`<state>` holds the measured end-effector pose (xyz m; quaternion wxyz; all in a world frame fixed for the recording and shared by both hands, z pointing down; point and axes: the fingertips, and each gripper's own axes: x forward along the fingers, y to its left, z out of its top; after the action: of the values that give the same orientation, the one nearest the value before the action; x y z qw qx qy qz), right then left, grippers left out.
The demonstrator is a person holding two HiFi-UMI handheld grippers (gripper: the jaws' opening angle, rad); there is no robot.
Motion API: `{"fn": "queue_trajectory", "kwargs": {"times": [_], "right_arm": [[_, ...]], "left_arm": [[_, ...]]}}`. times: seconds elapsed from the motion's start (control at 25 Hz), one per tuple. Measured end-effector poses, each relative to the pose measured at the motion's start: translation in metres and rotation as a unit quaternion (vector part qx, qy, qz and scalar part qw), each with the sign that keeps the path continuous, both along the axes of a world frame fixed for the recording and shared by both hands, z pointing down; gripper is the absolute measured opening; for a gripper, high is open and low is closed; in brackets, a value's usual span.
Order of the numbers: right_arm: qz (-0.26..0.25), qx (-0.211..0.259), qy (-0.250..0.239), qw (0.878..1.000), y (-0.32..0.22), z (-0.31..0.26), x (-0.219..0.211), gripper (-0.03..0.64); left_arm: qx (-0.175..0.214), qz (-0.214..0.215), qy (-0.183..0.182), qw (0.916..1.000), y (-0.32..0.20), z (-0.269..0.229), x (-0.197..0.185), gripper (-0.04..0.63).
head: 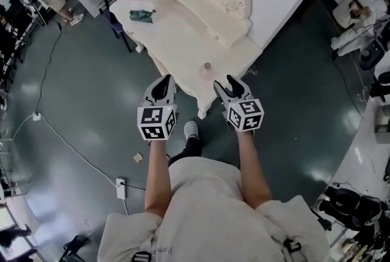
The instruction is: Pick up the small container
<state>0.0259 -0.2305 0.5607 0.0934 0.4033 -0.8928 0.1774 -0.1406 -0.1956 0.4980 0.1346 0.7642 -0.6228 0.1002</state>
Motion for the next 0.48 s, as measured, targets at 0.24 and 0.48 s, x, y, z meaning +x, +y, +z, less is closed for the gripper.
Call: {"fn": "queue_trajectory", "kwargs": {"times": [0.24, 0.48], "right_arm": [[0.009, 0.012, 0.012, 1.000, -0.046, 0.012, -0.031, 0.222], [0.025, 0.008, 0.027, 0.999, -0.074, 0.039, -0.050, 0.222]], "left_arm": [[-0.009, 0.027, 0.003, 0.9996, -0.048, 0.012, -0.016, 0.028], [-0.025, 0.083, 0.008, 0.9962, -0.080, 0.035, -0.005, 0.028]]}}
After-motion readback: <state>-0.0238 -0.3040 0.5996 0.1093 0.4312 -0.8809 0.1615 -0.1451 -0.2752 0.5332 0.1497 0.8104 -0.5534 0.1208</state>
